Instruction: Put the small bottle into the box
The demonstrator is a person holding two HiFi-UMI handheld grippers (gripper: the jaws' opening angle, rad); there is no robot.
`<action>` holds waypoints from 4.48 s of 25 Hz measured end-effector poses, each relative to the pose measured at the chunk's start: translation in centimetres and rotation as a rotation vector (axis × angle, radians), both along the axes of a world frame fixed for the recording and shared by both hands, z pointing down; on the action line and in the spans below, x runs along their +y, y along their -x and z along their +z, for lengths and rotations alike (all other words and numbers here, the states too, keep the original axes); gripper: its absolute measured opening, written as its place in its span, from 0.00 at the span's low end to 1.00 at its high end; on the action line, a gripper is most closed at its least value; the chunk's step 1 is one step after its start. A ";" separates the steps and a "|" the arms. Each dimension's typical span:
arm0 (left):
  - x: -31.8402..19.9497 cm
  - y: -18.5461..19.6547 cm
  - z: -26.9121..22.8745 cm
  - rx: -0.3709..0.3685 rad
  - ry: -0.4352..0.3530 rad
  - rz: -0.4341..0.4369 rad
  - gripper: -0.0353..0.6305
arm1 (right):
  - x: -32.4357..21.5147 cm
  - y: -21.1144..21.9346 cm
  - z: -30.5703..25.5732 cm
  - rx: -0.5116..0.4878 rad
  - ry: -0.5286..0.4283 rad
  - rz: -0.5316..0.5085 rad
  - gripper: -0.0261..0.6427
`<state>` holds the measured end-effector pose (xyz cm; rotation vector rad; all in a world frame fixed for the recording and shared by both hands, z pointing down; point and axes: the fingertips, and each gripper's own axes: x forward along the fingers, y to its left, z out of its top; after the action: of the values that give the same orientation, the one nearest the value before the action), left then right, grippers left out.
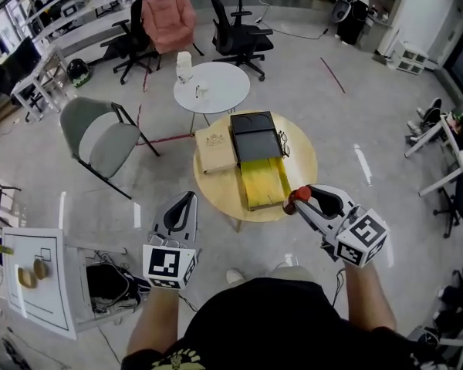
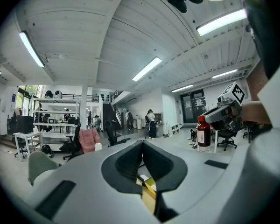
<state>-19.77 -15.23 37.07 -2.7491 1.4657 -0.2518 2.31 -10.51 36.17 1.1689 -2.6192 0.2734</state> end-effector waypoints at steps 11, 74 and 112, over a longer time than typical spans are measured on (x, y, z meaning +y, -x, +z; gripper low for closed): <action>-1.4 -2.1 0.9 0.004 0.015 0.034 0.08 | -1.1 -1.9 0.5 0.004 0.020 0.025 0.26; -17.5 -13.1 15.3 -0.101 0.267 0.101 0.08 | -19.3 -5.6 18.9 0.008 0.356 -0.070 0.26; -16.0 -13.1 18.1 -0.149 0.317 0.067 0.08 | -17.2 -8.2 35.9 0.280 0.576 -0.074 0.26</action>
<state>-6.70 -31.26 55.17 -2.9302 1.4002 -0.7301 10.48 -27.70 72.11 0.8361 -2.1223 0.7307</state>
